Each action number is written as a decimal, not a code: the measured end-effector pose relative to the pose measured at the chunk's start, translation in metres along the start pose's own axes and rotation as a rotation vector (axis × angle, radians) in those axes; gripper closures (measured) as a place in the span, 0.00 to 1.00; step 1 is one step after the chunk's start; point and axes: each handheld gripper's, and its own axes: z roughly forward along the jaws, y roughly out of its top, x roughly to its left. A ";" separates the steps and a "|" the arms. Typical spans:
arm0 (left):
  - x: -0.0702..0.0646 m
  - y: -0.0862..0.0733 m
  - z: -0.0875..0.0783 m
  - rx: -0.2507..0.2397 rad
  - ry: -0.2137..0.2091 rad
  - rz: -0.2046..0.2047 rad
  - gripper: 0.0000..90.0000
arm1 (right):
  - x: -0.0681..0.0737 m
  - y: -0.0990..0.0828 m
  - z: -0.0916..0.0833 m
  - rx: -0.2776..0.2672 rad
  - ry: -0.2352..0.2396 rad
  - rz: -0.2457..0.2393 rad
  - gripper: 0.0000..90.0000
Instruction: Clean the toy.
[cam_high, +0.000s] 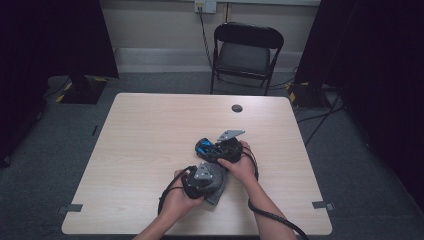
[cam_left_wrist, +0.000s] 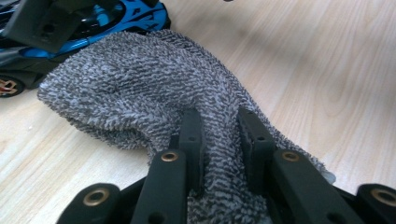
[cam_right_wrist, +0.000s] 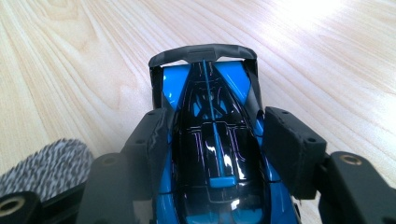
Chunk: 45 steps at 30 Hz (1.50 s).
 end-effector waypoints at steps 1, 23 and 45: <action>-0.001 0.000 0.000 0.000 0.000 0.002 0.82 | 0.000 0.000 0.000 -0.001 0.000 0.000 0.46; -0.011 0.004 0.005 -0.012 -0.041 0.033 0.82 | 0.000 0.001 0.000 0.002 0.000 0.000 0.46; 0.002 0.012 -0.020 -0.069 -0.059 0.011 0.82 | -0.001 0.000 0.000 -0.002 0.004 0.002 0.46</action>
